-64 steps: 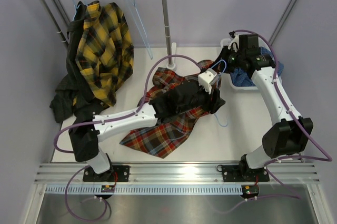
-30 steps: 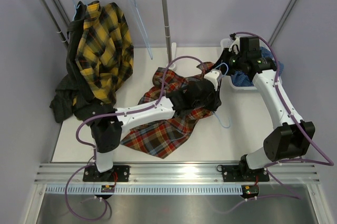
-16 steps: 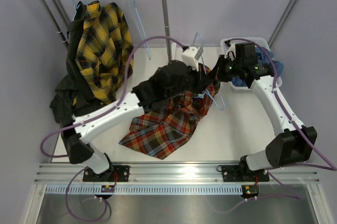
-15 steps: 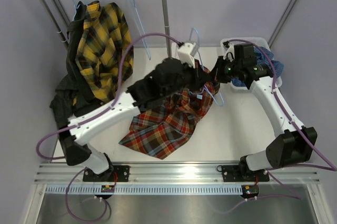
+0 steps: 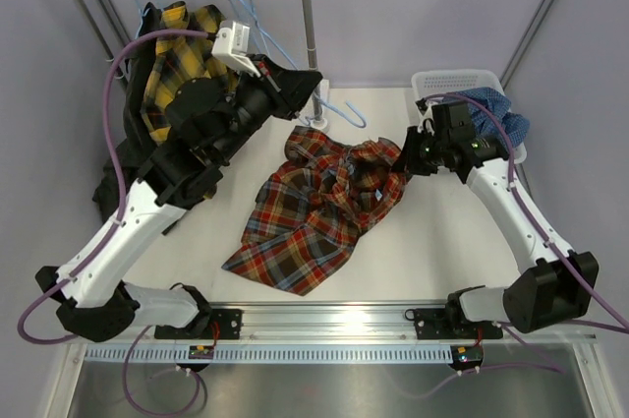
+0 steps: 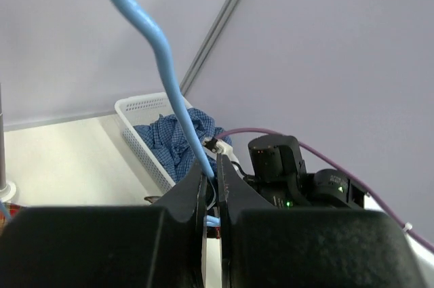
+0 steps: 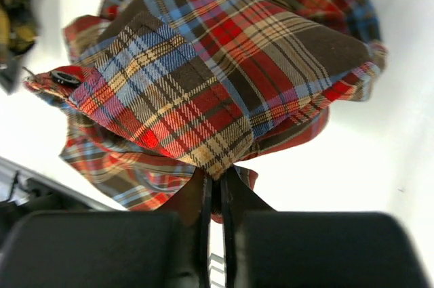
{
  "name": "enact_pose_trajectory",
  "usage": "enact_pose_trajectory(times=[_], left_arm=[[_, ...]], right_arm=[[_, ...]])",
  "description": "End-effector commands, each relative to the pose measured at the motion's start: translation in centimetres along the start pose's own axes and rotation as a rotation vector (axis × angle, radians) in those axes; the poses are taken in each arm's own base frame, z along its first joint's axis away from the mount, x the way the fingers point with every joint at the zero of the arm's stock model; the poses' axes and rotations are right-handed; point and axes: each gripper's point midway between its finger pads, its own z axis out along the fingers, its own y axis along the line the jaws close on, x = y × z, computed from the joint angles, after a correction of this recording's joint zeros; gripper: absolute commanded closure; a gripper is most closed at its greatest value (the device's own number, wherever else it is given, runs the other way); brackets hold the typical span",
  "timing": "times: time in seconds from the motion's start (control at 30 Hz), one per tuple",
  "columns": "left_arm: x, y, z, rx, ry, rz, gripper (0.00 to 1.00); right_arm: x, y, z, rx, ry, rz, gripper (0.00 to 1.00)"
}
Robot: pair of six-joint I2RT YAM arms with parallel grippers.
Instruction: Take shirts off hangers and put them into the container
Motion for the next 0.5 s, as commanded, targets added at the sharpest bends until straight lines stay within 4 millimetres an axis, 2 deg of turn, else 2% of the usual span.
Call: enact_pose_trajectory(times=[0.0,0.03,0.07,0.1,0.13,0.17,0.2,0.27,0.33,0.37,0.47], left_arm=[[-0.9,0.4,-1.4,-0.009,-0.026,-0.08,1.0],[-1.1,0.3,-1.9,-0.011,-0.026,-0.09,1.0],[-1.1,0.4,-2.1,-0.017,-0.028,-0.111,1.0],[-1.0,0.5,-2.3,-0.021,-0.027,-0.123,1.0],[-1.2,0.6,-2.5,-0.024,-0.031,-0.137,1.0],[-1.5,0.4,-3.0,-0.023,-0.042,-0.162,1.0],[-1.3,0.7,-3.1,-0.03,-0.04,-0.171,1.0],[-1.5,0.8,-3.3,-0.043,-0.051,-0.206,1.0],[-1.3,0.8,-3.1,-0.048,-0.052,-0.239,1.0],[-1.4,0.7,-3.0,-0.044,-0.054,-0.272,1.0],[-1.1,0.2,-2.3,-0.02,-0.055,-0.359,1.0]], right_arm=[[-0.9,0.3,-2.3,0.017,-0.108,-0.086,0.81],[-2.0,1.3,-3.3,-0.019,-0.185,-0.119,0.69],[-2.2,2.3,-3.9,-0.055,-0.217,-0.161,0.6],[-2.8,3.4,-5.3,-0.091,-0.279,-0.199,0.49],[-4.0,4.8,-6.1,-0.139,-0.352,-0.247,0.42],[-3.4,6.0,-6.4,-0.195,-0.367,-0.312,0.38],[-4.6,7.7,-8.2,-0.251,-0.47,-0.368,0.34],[-3.8,8.7,-8.2,-0.303,-0.522,-0.498,0.23],[-3.7,11.1,-9.1,-0.385,-0.596,-0.589,0.19],[-3.0,11.7,-8.8,-0.426,-0.583,-0.61,0.19],[-2.4,14.0,-9.2,-0.537,-0.615,-0.656,0.18]])
